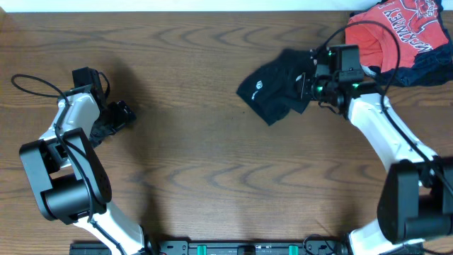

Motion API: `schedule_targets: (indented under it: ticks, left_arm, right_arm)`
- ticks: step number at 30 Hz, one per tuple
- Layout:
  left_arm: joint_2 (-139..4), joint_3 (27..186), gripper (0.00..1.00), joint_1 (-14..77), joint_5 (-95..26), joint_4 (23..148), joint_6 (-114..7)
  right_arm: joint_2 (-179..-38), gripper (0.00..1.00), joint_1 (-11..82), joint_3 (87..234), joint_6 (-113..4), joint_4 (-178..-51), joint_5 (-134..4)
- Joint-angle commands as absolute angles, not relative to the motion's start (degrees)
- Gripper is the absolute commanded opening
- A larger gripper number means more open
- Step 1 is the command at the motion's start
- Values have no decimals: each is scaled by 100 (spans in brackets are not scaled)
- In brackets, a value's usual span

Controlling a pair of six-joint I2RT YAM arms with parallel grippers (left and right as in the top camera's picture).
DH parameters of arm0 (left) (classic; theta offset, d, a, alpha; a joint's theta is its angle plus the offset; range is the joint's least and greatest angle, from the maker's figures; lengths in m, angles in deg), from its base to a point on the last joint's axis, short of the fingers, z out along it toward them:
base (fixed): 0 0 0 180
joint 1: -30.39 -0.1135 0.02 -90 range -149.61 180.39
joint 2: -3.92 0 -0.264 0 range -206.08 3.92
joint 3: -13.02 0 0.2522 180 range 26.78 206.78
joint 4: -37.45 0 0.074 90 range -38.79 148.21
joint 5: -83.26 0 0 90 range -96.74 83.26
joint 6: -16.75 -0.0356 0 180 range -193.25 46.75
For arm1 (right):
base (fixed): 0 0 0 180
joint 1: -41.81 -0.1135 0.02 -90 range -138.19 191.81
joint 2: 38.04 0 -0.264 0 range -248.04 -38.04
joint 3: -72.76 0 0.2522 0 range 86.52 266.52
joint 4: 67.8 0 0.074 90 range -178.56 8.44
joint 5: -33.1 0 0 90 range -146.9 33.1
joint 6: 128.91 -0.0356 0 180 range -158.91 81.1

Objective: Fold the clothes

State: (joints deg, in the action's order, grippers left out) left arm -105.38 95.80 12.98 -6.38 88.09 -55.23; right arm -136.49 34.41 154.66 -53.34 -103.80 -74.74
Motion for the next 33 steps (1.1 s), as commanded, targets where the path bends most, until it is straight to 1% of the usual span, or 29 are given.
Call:
schedule_targets:
  ticks: [1,6,14,18,22,28,33]
  left_arm:
    - [-10581,9529,98,1267,-631,8820,-5514]
    - [-10581,9529,98,1267,-631,8825,-5514]
    - [-10581,9529,98,1267,-633,8831,-5512]
    - [-10581,9529,98,1267,-631,8842,-5512]
    - [-10581,9529,98,1267,-631,8844,-5512]
    - [-10581,9529,98,1272,-633,8844,-5512]
    - [-10581,9529,98,1272,-655,8846,-5512]
  right_arm:
    - [-13509,1,3478,15673,-5054,-10483,-7686]
    - [-13509,1,3478,15859,-4971,-10413,-7815]
    - [-13512,1,3629,16583,-4803,-9775,-7798]
    - [-13512,1,3824,16841,-4807,-9243,-7516]
    - [-13514,1,4132,16900,-4805,-8526,-7077]
    - [-13658,1,4766,16900,-4831,-7469,-7079]
    - [-13938,1,5292,16991,-4956,-6951,-7182]
